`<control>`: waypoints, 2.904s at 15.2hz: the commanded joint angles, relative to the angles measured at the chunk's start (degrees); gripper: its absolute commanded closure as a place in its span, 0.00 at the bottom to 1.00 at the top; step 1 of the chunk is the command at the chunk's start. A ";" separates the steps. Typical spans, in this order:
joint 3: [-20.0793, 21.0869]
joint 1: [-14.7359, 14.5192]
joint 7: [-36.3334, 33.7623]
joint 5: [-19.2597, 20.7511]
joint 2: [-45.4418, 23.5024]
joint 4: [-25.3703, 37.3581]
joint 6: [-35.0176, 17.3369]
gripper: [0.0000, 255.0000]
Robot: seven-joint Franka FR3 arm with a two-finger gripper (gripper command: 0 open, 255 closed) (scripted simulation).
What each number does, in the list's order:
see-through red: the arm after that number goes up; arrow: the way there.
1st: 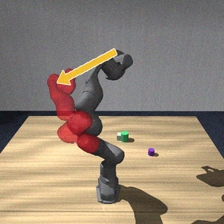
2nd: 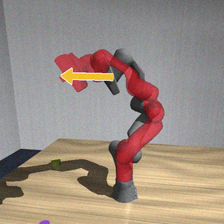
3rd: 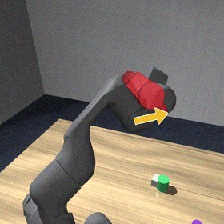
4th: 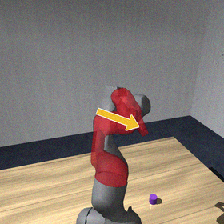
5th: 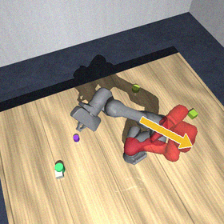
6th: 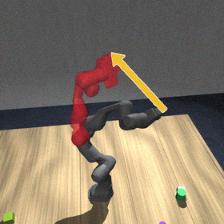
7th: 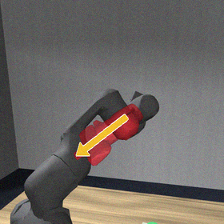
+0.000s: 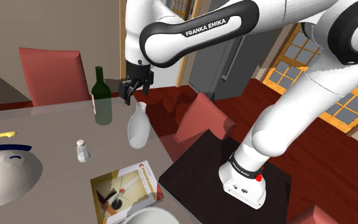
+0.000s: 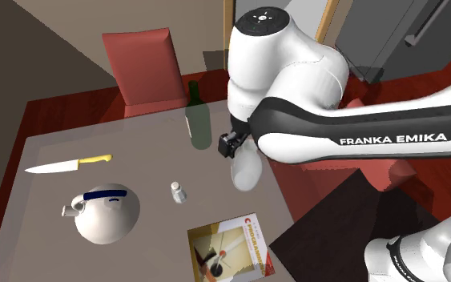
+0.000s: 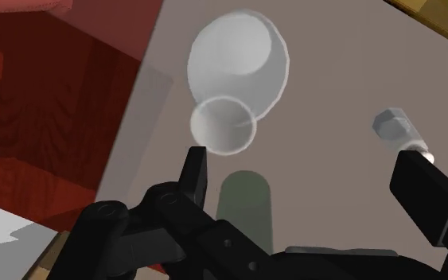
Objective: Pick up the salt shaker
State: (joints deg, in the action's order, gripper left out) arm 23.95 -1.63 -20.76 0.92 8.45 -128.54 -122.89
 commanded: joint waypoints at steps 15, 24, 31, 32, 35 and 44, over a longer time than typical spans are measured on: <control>1.27 -10.79 -19.50 20.29 -37.01 26.52 -2.91 0.00; -1.46 -17.18 -22.00 24.42 -51.19 40.47 -1.61 0.00; -2.17 -17.64 -22.61 25.28 -53.35 40.61 -3.57 1.00; -2.17 -17.63 -22.61 25.28 -53.36 40.62 -3.57 1.00; -2.18 -17.63 -22.61 25.28 -53.36 40.61 -3.59 1.00; -1.55 -17.23 -22.09 24.53 -51.46 40.47 -1.88 1.00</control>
State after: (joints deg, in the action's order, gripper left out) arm 22.25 -19.02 -43.10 25.67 -43.47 -88.15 -125.28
